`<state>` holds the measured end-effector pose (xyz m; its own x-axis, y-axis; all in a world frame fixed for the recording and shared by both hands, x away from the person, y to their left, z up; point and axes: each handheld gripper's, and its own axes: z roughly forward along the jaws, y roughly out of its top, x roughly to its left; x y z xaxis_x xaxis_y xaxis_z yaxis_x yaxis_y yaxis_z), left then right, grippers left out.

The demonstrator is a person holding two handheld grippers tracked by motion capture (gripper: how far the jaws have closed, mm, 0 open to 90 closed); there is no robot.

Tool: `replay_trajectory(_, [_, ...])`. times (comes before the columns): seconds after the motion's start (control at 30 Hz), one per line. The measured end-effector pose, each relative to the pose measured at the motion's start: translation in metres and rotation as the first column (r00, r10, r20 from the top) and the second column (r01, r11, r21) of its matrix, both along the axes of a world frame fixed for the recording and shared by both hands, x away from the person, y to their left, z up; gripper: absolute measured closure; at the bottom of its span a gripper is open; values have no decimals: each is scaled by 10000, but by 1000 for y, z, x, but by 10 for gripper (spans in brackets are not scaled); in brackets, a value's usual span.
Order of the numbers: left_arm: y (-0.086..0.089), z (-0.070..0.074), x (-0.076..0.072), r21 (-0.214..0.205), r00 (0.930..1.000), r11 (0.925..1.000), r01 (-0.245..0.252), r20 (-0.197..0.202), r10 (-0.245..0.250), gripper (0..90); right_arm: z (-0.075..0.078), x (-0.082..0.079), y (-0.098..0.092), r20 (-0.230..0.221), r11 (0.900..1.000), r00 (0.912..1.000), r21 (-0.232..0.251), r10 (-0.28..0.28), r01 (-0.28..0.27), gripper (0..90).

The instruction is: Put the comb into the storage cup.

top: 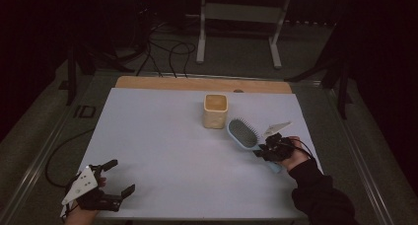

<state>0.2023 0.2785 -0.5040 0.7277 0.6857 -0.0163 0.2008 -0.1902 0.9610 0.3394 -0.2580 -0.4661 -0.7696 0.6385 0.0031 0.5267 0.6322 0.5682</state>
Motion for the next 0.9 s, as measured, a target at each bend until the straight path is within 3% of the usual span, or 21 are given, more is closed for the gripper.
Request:
replay_trajectory(0.23, [0, 0, 0, -14, 10000, 10000, -4, -20, 4, 0, 9, 1, 12, 411, 9991, 9989, 358, -239, 224, 703])
replay_trajectory(0.57, [0, 0, 0, -6, 10000, 10000, 18, -21, -18, 0, 21, 2, 26, 1013, 9975, 9946, 697, -209, 139, 703])
replay_trajectory(0.9, [1, 0, 0, 7, 10000, 10000, 30, -19, -30, 0, 36, 9, 43, 1632, 9926, 9857, 1194, -418, 223, 702])
